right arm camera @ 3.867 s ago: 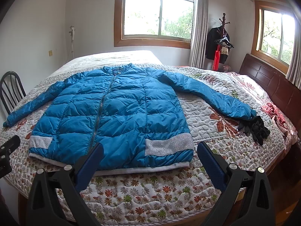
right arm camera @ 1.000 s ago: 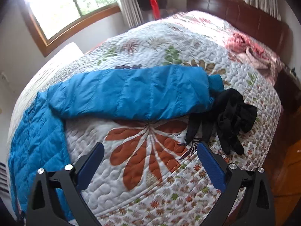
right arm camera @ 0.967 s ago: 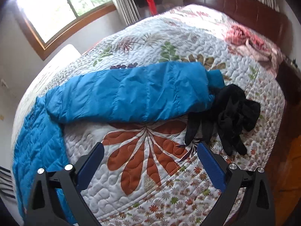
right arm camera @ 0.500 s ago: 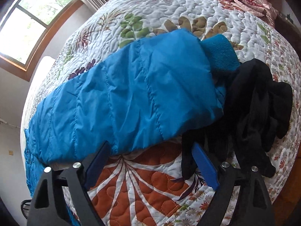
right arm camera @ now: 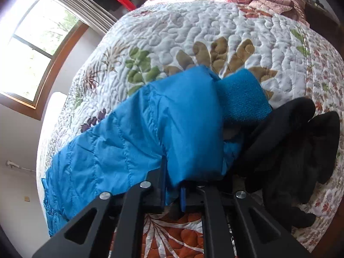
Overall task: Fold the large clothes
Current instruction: 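Reach the right tool to the blue sleeve cuff and grasp it, then lift the sleeve with the right tool and carry it across the jacket front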
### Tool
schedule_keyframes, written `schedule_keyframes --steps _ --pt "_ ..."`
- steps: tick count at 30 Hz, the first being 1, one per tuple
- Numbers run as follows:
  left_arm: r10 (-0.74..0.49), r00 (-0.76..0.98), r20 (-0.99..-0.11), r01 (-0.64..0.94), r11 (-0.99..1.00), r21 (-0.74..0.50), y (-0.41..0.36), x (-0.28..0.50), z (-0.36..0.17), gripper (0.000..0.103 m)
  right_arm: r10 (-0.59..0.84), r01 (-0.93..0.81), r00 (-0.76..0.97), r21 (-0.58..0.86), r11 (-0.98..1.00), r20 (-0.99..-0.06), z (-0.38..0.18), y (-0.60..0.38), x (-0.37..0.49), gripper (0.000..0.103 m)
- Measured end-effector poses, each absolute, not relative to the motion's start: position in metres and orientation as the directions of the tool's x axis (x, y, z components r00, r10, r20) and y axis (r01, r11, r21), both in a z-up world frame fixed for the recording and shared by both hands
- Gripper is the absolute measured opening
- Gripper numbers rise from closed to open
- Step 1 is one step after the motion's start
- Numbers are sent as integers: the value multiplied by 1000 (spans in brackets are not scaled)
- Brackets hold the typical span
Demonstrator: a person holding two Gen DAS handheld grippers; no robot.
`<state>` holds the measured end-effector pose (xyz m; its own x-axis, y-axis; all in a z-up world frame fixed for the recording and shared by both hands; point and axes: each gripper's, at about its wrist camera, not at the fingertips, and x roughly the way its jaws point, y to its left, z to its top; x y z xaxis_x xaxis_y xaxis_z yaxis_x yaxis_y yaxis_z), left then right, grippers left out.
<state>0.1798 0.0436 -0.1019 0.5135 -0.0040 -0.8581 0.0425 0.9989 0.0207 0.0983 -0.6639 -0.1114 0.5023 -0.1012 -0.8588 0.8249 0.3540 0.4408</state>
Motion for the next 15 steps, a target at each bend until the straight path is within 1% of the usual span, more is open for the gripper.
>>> schedule_keyframes --steps 4,7,12,15 --pt "-7 517 -856 46 999 19 43 180 -103 101 -147 800 539 450 396 -829 -80 -662 104 6" --pt "-9 518 -855 49 999 20 43 180 -103 101 -183 766 577 450 458 -796 -41 -651 115 6" --pt "-13 520 -854 53 998 17 43 181 -104 101 -241 708 624 407 578 -743 31 -613 163 5" --pt "-16 523 -852 57 998 16 43 182 -104 101 -244 655 657 379 654 -714 57 -582 201 5"
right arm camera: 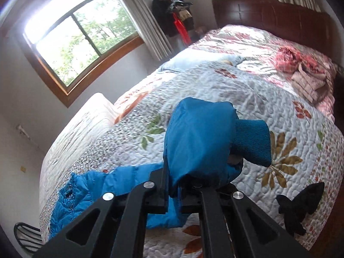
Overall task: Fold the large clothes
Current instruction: 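Lift the sleeve with the right tool and carry it across the jacket front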
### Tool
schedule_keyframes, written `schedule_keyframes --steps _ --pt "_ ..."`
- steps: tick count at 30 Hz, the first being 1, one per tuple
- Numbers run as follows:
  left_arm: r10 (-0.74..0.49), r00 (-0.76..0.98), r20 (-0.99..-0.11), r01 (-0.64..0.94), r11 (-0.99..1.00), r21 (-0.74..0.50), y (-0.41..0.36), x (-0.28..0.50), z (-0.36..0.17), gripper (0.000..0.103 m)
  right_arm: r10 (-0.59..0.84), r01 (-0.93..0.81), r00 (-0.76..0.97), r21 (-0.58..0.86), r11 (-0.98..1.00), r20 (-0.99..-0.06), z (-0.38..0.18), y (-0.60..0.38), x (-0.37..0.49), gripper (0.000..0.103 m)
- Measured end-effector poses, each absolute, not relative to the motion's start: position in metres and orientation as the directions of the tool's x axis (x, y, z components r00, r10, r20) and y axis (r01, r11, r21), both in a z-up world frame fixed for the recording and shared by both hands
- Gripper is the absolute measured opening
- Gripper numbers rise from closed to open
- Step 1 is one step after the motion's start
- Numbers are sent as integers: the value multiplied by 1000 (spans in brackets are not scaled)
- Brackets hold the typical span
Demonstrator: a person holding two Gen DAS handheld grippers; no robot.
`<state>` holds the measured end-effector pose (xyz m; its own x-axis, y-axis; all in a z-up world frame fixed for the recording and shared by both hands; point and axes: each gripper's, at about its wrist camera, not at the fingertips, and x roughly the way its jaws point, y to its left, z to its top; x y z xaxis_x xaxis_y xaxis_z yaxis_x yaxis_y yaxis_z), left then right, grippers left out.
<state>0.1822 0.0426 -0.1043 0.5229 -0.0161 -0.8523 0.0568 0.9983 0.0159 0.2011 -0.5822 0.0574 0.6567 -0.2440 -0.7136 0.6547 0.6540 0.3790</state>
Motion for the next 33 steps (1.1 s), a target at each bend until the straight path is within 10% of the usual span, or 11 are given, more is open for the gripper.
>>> schedule_keyframes --steps 33 --pt "-49 537 -842 80 997 -7 46 182 -105 101 58 30 637 100 995 -769 -17 -174 434 5"
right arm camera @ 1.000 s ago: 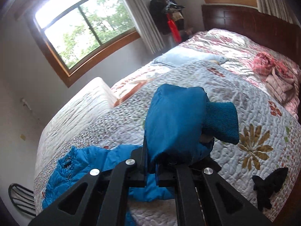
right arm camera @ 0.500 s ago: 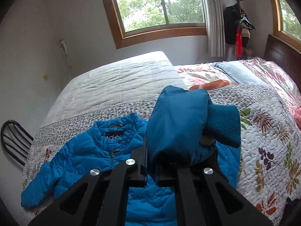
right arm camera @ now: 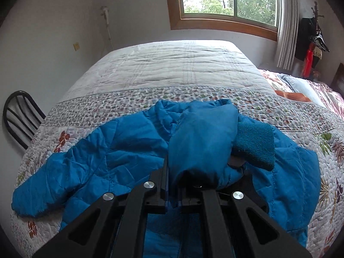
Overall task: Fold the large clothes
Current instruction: 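Lift the sleeve with the right tool and carry it across the jacket front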
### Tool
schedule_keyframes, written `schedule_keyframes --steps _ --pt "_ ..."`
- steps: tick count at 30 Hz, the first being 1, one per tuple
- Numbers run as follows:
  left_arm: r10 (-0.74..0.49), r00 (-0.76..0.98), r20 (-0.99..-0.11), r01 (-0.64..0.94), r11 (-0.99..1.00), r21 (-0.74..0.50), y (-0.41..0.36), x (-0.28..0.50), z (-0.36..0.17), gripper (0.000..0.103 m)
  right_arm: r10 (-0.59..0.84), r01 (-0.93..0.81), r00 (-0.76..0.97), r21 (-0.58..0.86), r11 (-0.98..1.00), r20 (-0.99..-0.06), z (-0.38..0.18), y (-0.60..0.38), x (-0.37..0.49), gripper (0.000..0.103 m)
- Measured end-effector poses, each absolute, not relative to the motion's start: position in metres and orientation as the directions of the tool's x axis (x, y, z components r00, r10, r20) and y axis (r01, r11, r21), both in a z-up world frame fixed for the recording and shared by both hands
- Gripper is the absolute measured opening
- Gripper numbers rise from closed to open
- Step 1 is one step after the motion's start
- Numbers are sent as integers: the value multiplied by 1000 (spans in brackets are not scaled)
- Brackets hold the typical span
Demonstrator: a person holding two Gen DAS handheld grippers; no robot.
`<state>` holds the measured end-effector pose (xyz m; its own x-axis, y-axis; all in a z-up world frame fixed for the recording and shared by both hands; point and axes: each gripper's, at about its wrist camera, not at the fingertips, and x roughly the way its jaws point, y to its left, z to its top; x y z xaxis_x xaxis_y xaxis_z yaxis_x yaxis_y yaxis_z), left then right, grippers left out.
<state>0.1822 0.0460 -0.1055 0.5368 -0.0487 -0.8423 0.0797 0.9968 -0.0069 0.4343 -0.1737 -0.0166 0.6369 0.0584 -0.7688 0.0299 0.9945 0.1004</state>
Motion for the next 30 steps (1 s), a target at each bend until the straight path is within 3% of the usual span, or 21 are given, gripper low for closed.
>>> schedule_keyframes --steps 5,7,9,11,16,21,28,30 --pt "-49 535 -843 80 997 -7 46 182 -106 101 77 -41 580 66 997 -811 -35 -146 449 7" --pt "-50 536 -843 81 997 -8 46 182 -106 101 126 -93 529 91 992 -839 -44 -140 452 16" --pt "-50 536 -842 81 997 -8 46 182 -106 101 223 -150 483 170 974 -847 -46 -139 449 33" --pt "-49 536 -842 80 997 -7 46 182 -106 101 291 -188 475 227 956 -831 -41 -142 443 41" --pt "-50 538 -842 80 997 -8 46 182 -105 101 373 -201 476 314 928 -797 -10 -167 427 45" --pt "-50 541 -840 81 997 -8 46 182 -106 101 297 -104 524 286 953 -799 16 -200 427 46" --pt "-51 542 -839 83 997 -6 45 182 -105 101 171 -51 447 166 985 -878 -17 -222 425 47" --pt "-51 542 -839 82 997 -8 45 183 -105 101 194 -52 428 190 980 -883 -28 -229 424 46"
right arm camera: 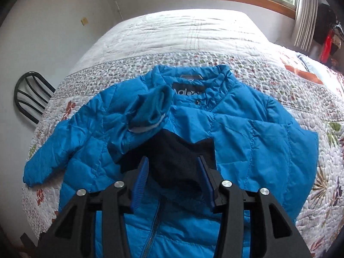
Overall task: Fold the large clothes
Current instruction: 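Lift the sleeve with the right tool and carry it across the jacket front, then lay the sleeve on the jacket front and open the right tool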
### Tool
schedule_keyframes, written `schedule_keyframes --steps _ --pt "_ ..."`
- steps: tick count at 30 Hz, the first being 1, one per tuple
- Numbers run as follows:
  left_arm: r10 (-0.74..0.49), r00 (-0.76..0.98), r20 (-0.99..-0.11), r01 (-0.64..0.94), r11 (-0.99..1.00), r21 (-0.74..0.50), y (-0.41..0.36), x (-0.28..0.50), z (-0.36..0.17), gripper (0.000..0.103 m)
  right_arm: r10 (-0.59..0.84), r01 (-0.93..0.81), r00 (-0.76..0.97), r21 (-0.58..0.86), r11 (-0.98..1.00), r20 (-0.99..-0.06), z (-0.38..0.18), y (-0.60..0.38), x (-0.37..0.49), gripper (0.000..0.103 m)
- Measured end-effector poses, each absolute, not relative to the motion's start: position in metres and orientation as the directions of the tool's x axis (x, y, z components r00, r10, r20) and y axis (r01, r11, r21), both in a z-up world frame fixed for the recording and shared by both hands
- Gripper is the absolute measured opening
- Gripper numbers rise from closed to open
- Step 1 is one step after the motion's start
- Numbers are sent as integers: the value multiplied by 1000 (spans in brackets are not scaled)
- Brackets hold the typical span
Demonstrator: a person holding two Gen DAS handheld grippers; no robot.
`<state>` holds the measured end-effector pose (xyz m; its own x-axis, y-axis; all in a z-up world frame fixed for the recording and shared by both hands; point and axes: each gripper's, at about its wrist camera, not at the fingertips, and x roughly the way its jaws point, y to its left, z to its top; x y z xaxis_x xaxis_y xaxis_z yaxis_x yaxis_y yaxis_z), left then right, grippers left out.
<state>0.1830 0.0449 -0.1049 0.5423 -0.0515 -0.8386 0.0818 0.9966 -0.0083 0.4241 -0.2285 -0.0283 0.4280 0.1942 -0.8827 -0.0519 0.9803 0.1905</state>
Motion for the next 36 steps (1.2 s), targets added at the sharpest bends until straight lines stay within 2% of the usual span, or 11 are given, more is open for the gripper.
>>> schedule_keyframes --steps 4,6,8,17,23,25,26,27,28,33,36 --pt "-53 541 -839 82 997 -10 46 182 -105 101 198 -63 357 188 980 -913 -54 -226 429 42" --pt "-51 542 -839 81 997 -9 45 183 -105 101 199 -66 338 188 980 -920 -63 -225 431 15" --pt "-52 542 -839 81 997 -9 46 183 -105 101 204 -63 333 194 979 -920 -66 -227 430 3" --pt "-49 545 -837 80 997 -6 46 182 -105 101 110 38 494 148 988 -862 -11 -304 384 2" --pt "-48 549 -834 80 997 -5 46 181 -105 101 -210 367 485 -20 930 -849 27 -439 320 2" --pt "-49 550 -834 81 997 -6 46 181 -105 101 -404 521 381 -168 837 -831 33 -480 301 5" --pt "-50 550 -833 81 997 -6 46 181 -105 101 -502 575 306 -263 775 -809 34 -495 294 19" --pt "-49 551 -833 81 997 -5 46 182 -105 101 -556 602 262 -317 733 -789 36 -504 287 56" --pt "-49 550 -834 80 997 -5 46 181 -105 101 -563 612 279 -307 729 -778 39 -506 282 67" --pt "-44 551 -834 78 997 -1 46 182 -105 101 -113 366 508 95 926 -854 28 -449 317 62" --pt "-43 550 -834 77 997 -1 45 182 -105 101 39 200 504 161 967 -863 6 -373 366 61"
